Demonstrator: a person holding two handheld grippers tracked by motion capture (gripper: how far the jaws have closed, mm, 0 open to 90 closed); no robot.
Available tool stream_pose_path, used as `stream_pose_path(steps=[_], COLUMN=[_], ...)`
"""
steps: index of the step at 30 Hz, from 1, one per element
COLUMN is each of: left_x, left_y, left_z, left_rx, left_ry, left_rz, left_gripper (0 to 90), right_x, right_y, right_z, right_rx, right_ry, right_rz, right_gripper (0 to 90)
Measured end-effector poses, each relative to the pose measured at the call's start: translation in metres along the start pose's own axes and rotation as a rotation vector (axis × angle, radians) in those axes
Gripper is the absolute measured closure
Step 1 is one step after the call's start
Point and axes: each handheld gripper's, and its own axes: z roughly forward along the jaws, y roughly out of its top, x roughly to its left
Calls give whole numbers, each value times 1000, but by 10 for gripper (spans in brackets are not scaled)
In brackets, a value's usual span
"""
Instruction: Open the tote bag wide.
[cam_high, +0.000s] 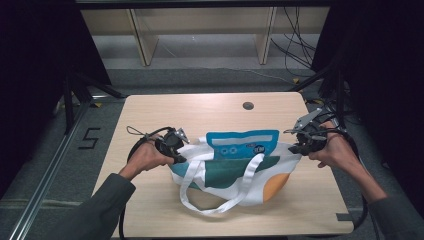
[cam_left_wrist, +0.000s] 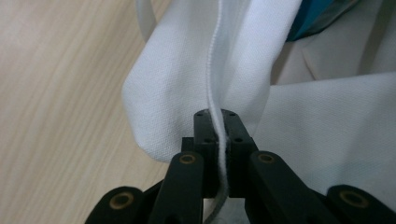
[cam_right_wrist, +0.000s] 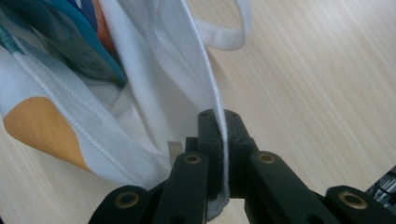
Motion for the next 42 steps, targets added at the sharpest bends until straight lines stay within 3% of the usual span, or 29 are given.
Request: stream_pose_path(steps=[2, 3, 6, 9, 12, 14, 17, 18, 19, 21, 22, 26, 29, 31, 32, 34, 36, 37, 38, 39, 40, 41, 42], left_x=[0, 1, 3, 2, -1, -2, -2, -2, -2, -2, -3, -3, -5, -6, -5, -5, -5, -5, -5, -3, -3, -3, -3], left_y=[-2, -4, -7, -8, -10, -11, -13, -13, -14, -14, -15, -15, -17, -20, -20, -20, -20, -20, -19, -17, -17, -16, -14], left_z=[5, 14, 24, 35, 45, 46, 53, 55, 58, 58, 58, 59, 61, 63, 63, 63, 63, 62, 60, 58, 58, 58, 57], left_rx=[2, 4, -12, -12, -8, -8, -22, -21, -29, -33, -39, -43, -60, -85, -82, -85, -89, -86, -51, -45, -45, -37, -28], left_ry=[-10, -22, -34, -38, -43, -43, -52, -53, -61, -59, -56, -52, -49, -63, -58, -69, -73, -75, -84, -77, -77, -84, -85], left_rz=[-17, -24, -25, -29, -37, -37, -56, -55, -62, -63, -69, -60, -69, -113, -98, -112, -116, -128, -118, -87, -87, -100, -100], left_gripper=[860, 861, 861, 862, 861, 862, 861, 861, 861, 861, 861, 860, 860, 860, 859, 858, 858, 857, 856, 854, 852, 852, 849], right_x=[-1, 1, 0, -1, 0, 0, 4, 4, 4, 2, 4, 8, 7, 6, 7, 8, 6, 6, 8, 8, 8, 9, 16], right_y=[-1, -3, -5, -11, -19, -22, -33, -33, -38, -40, -42, -48, -50, -51, -50, -48, -48, -46, -45, -44, -44, -42, -36], right_z=[2, 12, 18, 26, 45, 51, 75, 75, 80, 82, 84, 93, 93, 95, 95, 94, 92, 83, 77, 70, 70, 61, 39], right_rx=[10, 20, 17, 19, 38, 44, 57, 57, 42, 26, 23, 14, 0, -1, 10, 4, 5, -18, -20, -41, -41, -69, -136], right_ry=[1, 8, 7, 35, 40, 32, 59, 59, 77, 75, 84, 82, 79, 78, 86, 80, 70, 44, 48, 43, 43, 48, 38], right_rz=[-3, 8, 5, 16, 26, 12, 34, 34, 66, 58, 84, 92, 100, 98, 109, 121, 100, 105, 112, 113, 113, 124, 123], right_gripper=[885, 885, 885, 885, 885, 885, 886, 886, 886, 886, 886, 886, 886, 886, 886, 880, 866, 836, 812, 769, 769, 710, 676])
